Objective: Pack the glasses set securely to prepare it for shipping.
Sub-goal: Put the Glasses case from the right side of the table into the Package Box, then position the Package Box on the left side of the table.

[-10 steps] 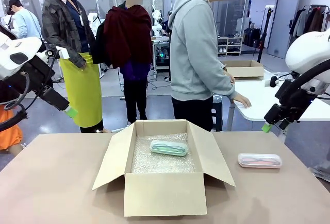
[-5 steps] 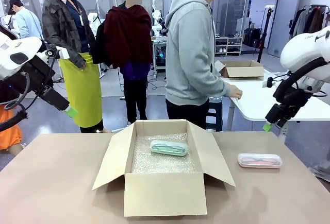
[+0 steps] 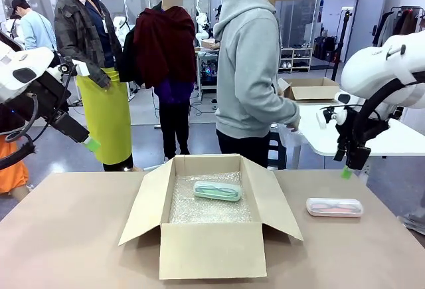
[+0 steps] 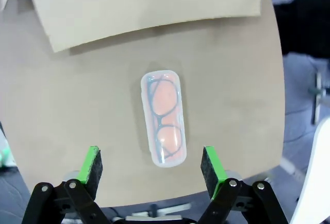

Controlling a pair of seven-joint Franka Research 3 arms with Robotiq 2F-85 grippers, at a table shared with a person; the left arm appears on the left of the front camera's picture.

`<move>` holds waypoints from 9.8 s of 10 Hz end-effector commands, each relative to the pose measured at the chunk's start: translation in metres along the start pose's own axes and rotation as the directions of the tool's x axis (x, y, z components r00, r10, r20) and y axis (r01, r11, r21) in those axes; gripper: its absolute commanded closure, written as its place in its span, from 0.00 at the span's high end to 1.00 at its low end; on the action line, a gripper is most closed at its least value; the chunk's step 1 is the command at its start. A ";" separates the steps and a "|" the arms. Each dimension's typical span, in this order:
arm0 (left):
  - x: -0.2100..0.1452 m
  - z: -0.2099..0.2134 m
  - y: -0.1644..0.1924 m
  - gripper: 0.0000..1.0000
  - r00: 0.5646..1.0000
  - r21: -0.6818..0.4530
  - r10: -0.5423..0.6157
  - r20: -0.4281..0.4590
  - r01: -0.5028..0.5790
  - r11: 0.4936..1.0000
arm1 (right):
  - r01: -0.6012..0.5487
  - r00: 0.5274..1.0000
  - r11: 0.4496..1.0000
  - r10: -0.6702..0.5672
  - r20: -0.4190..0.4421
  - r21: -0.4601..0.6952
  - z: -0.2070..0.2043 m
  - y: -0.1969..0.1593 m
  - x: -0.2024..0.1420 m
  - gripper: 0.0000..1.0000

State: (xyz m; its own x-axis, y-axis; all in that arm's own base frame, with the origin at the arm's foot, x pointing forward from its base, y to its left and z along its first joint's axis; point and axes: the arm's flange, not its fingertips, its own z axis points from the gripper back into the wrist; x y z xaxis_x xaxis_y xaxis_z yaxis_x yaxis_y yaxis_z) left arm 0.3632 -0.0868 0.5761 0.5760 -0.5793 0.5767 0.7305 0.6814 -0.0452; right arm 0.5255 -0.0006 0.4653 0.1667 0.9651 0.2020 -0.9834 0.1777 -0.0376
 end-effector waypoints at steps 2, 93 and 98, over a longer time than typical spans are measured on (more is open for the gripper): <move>-0.001 0.002 0.002 1.00 1.000 -0.023 -0.016 0.015 0.017 1.000 | 0.000 1.000 1.000 0.000 0.000 0.000 0.000 0.000 0.000 0.97; -0.016 -0.106 0.054 1.00 0.868 -0.448 0.495 -0.035 -0.456 0.769 | 0.620 0.703 0.784 -0.542 0.461 -0.025 0.035 0.166 0.007 1.00; -0.018 -0.135 0.100 1.00 0.782 -0.433 0.622 -0.015 -0.566 0.701 | 0.620 0.703 0.784 -0.542 0.461 -0.025 0.035 0.166 0.007 1.00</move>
State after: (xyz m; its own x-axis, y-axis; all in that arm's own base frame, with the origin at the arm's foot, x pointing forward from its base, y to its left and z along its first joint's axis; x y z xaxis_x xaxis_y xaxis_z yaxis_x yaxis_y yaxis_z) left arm 0.4524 -0.0750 0.4591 0.8949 -0.1185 0.4302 0.4072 0.6111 -0.6788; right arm 0.3611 0.0266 0.4955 0.6031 0.5066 0.6161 -0.6825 0.7276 0.0699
